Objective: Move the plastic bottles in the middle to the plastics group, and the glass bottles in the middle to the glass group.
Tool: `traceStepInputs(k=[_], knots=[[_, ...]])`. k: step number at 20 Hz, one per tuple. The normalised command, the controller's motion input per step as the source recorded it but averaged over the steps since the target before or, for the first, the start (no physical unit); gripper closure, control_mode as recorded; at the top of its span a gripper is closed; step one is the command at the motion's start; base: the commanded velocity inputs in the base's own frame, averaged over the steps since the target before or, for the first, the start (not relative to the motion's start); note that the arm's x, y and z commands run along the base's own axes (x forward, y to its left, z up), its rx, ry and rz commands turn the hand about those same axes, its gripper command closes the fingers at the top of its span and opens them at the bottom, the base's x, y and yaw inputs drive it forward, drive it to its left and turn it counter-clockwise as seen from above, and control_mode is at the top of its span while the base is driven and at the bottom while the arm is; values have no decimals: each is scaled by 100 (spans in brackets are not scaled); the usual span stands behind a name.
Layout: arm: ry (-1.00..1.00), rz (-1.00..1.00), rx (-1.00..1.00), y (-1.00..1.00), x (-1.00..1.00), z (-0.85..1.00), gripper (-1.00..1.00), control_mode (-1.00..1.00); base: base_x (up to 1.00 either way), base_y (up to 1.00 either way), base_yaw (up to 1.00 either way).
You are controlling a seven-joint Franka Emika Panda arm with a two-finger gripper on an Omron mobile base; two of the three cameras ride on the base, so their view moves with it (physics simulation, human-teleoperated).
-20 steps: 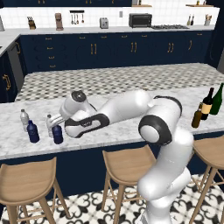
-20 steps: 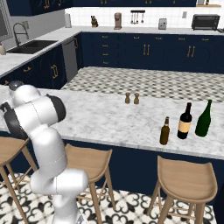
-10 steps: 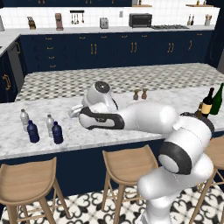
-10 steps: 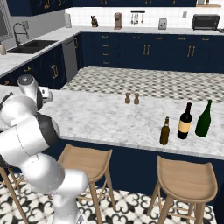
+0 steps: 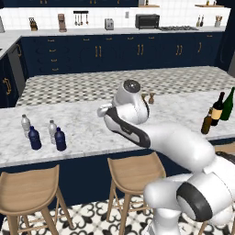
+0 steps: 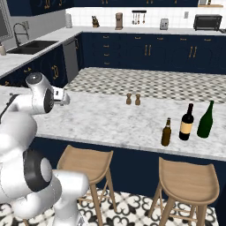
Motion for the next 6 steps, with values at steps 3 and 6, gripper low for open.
traceStepInputs(k=[3,6], knots=[[7,-21,0,-100,-45,40,-100,-100,0,0,0],[9,-22,0,-100,-44,41,-100,-100,0,0,0]])
